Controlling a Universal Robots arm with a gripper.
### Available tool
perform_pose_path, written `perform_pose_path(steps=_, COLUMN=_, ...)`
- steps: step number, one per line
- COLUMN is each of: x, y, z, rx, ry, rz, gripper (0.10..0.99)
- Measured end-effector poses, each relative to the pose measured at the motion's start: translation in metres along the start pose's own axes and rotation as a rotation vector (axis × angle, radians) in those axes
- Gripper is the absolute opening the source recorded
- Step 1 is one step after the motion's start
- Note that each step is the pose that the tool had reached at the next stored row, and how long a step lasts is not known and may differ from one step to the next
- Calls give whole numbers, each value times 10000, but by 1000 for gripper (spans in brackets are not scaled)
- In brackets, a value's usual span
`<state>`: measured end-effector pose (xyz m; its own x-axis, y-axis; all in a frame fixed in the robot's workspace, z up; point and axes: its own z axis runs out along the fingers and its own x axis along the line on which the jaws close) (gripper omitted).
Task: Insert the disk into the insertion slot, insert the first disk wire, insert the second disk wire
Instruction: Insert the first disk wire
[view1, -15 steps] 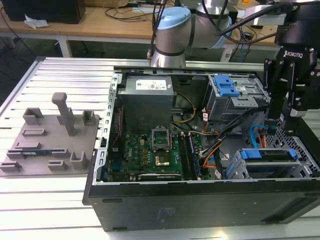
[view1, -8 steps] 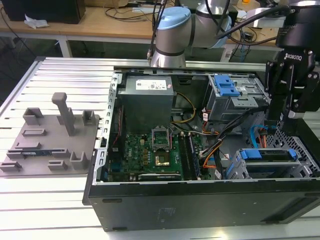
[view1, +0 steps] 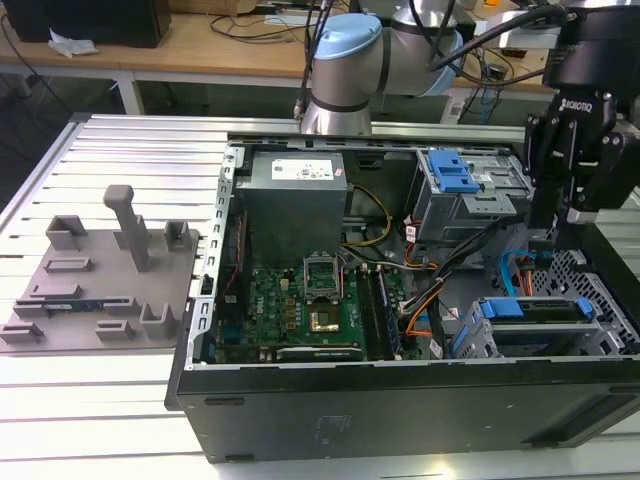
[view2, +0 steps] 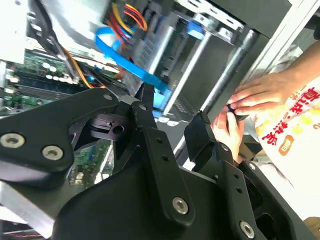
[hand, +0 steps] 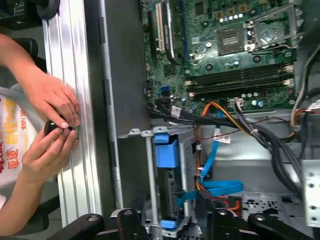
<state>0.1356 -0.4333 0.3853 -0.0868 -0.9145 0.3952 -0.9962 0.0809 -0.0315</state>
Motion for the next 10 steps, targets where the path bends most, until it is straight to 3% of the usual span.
perform_pose_path(steps=2, x=-116, y=-1, z=-38, rx=0, ry=-1, rz=1, gripper=522)
perform_pose_path(steps=3, x=-183, y=-41, z=-50, rx=1, ry=-4, rz=1, gripper=522)
perform_pose_path(steps=6, x=-218, y=-182, z=-28, rx=-17, ry=1, rz=42, gripper=522)
perform_pose_path(steps=10, x=-242, y=-218, z=21, rx=-115, ry=9, rz=281, gripper=522)
